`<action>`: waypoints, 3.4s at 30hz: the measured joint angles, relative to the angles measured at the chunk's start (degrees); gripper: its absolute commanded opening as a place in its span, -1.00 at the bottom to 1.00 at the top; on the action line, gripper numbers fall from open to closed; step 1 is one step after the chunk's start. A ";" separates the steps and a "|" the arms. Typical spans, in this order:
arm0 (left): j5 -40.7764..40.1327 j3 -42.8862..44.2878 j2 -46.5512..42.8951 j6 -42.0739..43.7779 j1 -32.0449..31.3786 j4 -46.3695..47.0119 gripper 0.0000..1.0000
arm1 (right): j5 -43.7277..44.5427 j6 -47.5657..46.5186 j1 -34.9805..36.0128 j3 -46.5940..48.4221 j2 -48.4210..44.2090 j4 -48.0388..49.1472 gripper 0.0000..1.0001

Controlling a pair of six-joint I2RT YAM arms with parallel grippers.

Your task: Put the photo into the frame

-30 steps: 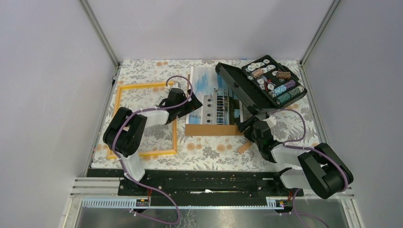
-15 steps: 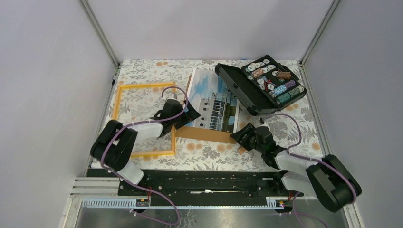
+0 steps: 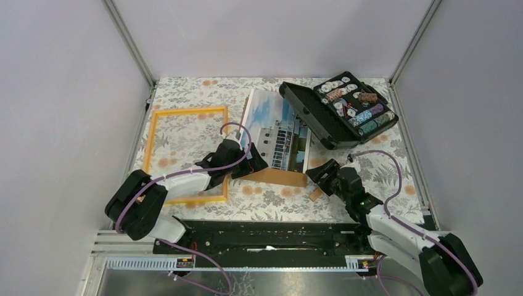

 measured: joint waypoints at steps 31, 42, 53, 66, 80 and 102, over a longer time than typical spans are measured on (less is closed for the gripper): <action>7.52 6.69 19.89 -6.99 1.81 24.30 0.97 | 3.06 -3.21 -1.05 2.36 18.73 16.90 0.12; 7.56 6.69 19.89 -7.02 1.84 24.33 0.97 | -0.79 -2.80 -1.05 2.36 24.37 18.71 0.09; 7.56 6.71 19.91 -7.02 1.84 24.30 0.97 | -1.70 -2.69 -1.05 2.54 21.66 18.03 0.10; 7.32 6.73 19.91 -6.97 2.05 24.28 0.97 | -1.01 -0.44 -1.05 2.54 28.17 23.19 0.09; 7.32 6.73 20.02 -7.04 2.05 24.35 0.97 | -1.03 -1.55 -1.05 4.00 21.99 18.16 0.11; 8.17 7.82 21.27 -8.04 2.38 24.57 0.98 | 0.76 3.93 -1.01 4.59 34.27 29.16 0.10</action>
